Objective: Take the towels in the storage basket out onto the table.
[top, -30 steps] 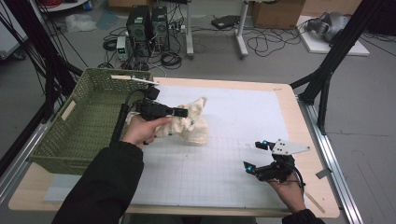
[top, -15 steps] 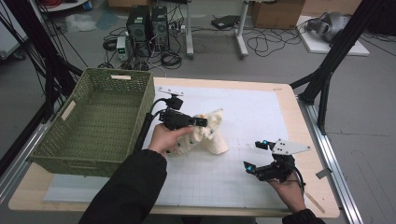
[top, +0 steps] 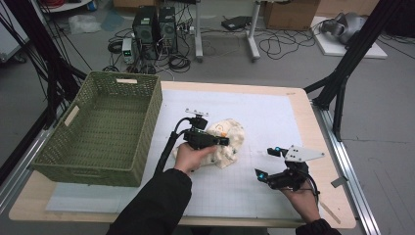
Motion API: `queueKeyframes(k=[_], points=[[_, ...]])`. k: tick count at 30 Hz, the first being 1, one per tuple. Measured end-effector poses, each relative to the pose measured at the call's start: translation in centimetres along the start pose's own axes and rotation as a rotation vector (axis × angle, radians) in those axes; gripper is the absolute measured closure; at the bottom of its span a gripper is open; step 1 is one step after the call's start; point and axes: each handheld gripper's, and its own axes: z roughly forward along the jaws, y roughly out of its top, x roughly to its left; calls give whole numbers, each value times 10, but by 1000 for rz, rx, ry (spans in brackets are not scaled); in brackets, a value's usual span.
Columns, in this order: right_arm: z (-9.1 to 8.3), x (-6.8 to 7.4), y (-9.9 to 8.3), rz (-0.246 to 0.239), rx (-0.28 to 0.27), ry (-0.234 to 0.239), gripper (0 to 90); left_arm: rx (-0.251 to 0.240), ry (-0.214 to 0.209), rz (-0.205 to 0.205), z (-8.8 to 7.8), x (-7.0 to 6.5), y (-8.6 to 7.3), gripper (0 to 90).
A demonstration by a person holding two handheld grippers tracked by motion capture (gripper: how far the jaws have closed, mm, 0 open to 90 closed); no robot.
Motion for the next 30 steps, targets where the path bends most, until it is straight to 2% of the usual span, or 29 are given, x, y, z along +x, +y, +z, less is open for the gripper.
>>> queueKeyframes(k=[3,7,9,17,24,30], points=[[2,0,0,3,6,1,81,-10,17,12,7,1,-3,795],[3,-2,0,4,6,-1,82,2,49,21,13,6,-8,782],[3,-2,0,4,6,-3,81,5,46,16,15,8,-10,772],[8,-3,0,18,15,3,81,18,68,37,20,15,-14,723],[9,-4,-1,29,21,6,82,10,75,51,20,15,-14,604],[9,-5,-1,28,16,4,82,-11,73,61,11,13,-10,472]])
